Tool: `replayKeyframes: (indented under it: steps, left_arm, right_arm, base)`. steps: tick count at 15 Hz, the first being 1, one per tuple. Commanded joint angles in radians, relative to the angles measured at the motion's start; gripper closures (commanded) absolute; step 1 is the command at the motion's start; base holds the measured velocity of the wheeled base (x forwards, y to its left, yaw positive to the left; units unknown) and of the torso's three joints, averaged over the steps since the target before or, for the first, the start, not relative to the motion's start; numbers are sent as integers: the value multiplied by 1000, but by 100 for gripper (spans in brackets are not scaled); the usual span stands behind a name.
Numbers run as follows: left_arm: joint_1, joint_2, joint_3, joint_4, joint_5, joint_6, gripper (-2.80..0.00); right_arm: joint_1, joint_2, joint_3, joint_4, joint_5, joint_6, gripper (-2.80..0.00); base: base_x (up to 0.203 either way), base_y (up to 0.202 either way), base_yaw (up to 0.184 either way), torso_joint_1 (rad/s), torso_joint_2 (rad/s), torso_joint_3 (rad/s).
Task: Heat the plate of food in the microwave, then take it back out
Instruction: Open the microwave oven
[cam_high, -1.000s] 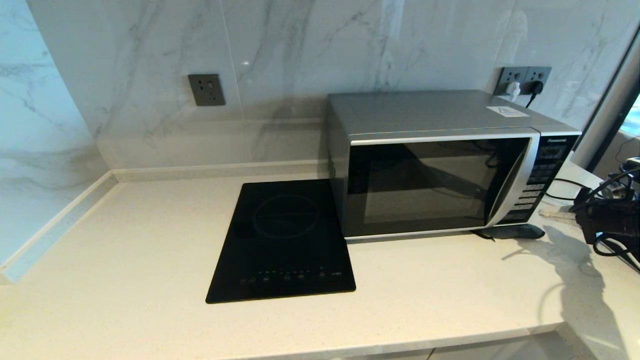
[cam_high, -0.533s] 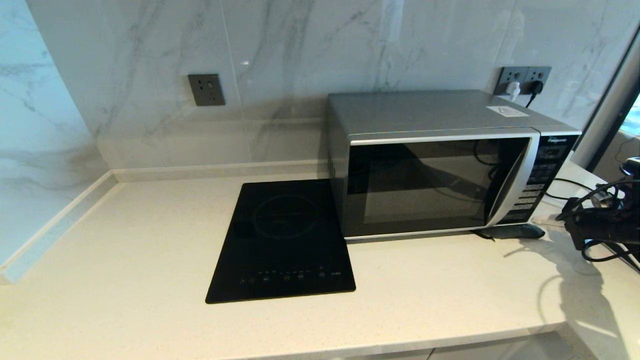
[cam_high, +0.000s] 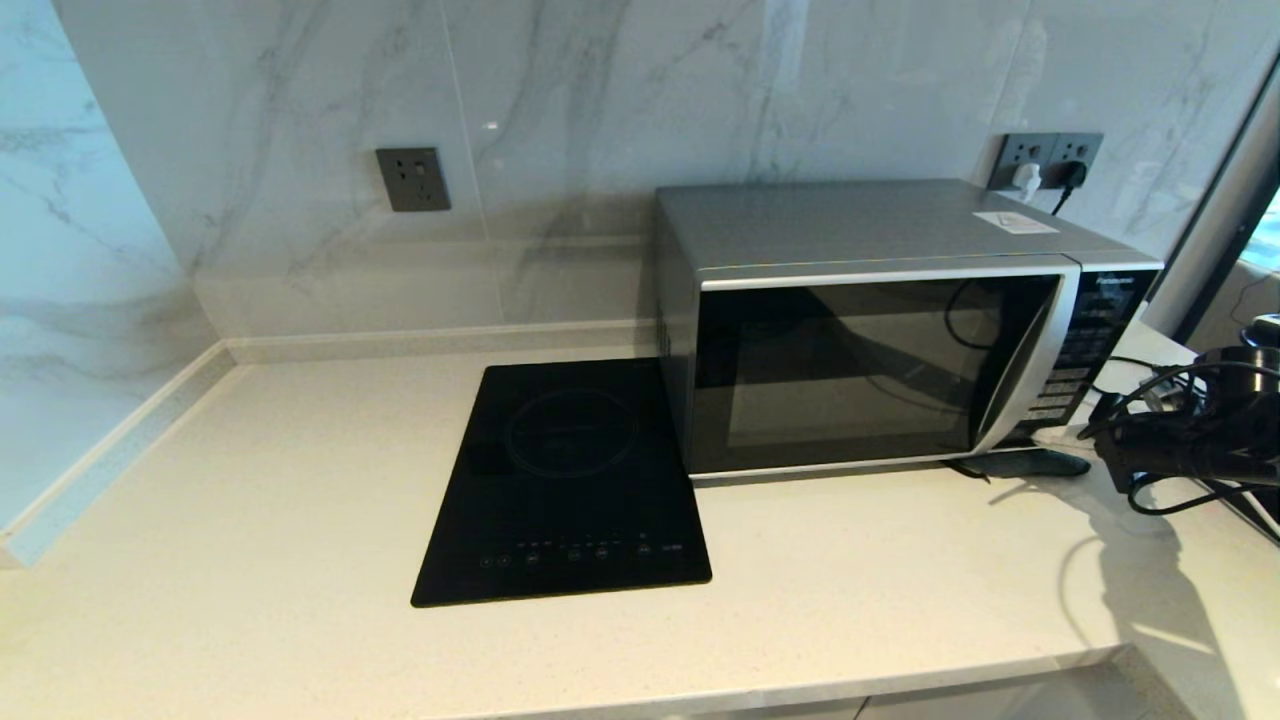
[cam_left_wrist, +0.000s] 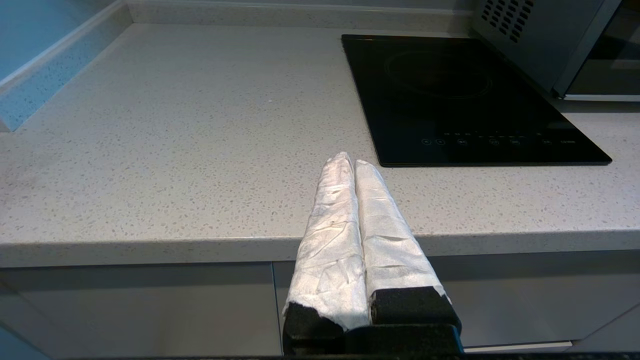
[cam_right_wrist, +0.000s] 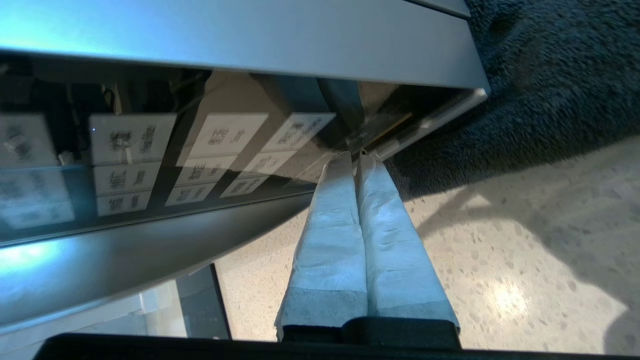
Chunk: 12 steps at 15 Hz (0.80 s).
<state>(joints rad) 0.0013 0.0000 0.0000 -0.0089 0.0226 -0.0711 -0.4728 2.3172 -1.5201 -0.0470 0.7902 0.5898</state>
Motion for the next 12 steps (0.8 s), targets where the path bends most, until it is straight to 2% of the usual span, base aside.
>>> replayKeyframes:
  steps: [1, 7, 12]
  left_arm:
    - [0, 2, 0, 0, 0, -1, 0]
    - [0, 2, 0, 0, 0, 0, 0]
    - [0, 2, 0, 0, 0, -1, 0]
  right_arm:
    - [10, 20, -26, -1, 4, 5, 0]
    - [14, 32, -69, -1, -6, 24, 0]
    - [14, -11, -28, 1, -3, 29, 0]
  base:
    - [0, 0, 0, 0, 0, 0]
    - [0, 0, 0, 0, 0, 0]
    - [0, 0, 0, 0, 0, 0]
